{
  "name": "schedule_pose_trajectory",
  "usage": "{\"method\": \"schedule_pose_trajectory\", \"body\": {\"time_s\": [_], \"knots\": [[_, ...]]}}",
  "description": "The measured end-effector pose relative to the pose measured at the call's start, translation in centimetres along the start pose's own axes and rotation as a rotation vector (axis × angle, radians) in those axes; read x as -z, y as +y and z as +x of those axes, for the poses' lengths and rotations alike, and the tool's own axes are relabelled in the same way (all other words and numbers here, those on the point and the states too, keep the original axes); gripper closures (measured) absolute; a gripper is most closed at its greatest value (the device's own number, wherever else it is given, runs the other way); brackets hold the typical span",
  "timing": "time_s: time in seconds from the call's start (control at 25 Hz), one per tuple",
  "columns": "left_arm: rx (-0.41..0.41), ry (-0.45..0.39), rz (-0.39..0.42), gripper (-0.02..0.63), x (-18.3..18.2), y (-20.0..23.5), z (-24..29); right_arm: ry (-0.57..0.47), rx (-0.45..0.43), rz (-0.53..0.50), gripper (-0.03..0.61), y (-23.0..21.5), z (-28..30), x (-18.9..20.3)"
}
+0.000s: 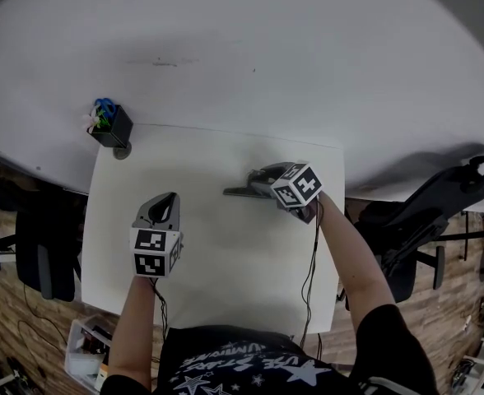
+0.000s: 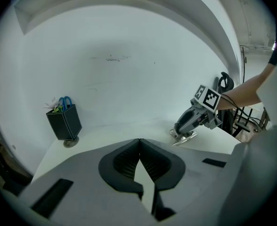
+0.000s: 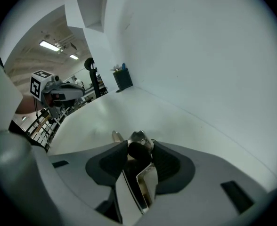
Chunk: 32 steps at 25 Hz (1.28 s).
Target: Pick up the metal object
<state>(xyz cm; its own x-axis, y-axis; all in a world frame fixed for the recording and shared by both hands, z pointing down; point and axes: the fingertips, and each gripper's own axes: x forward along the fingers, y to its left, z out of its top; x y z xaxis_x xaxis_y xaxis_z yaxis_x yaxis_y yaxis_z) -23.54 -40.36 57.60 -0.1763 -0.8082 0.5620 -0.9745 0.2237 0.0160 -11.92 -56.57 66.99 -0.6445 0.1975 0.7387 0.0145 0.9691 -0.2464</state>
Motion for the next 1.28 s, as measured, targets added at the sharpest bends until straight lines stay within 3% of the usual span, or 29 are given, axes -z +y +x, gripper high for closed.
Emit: {"method": "schedule_pose_trajectory", "body": {"time_s": [0.24, 0.64, 1.28], "knots": [[-0.004, 0.011, -0.012, 0.595, 0.6, 0.4, 0.2, -0.002, -0.067, 0.053, 0.427, 0.7, 0.2, 0.0], [0.003, -0.003, -0.01, 0.595, 0.4, 0.2, -0.7, 0.006, -0.085, -0.076, 0.5, 3.6, -1.5, -0.6], [0.051, -0.061, 0.016, 0.595, -0.7, 0.0, -5.7, -0.083, 0.04, -0.04, 0.52, 8.6, -6.3, -1.3]]}}
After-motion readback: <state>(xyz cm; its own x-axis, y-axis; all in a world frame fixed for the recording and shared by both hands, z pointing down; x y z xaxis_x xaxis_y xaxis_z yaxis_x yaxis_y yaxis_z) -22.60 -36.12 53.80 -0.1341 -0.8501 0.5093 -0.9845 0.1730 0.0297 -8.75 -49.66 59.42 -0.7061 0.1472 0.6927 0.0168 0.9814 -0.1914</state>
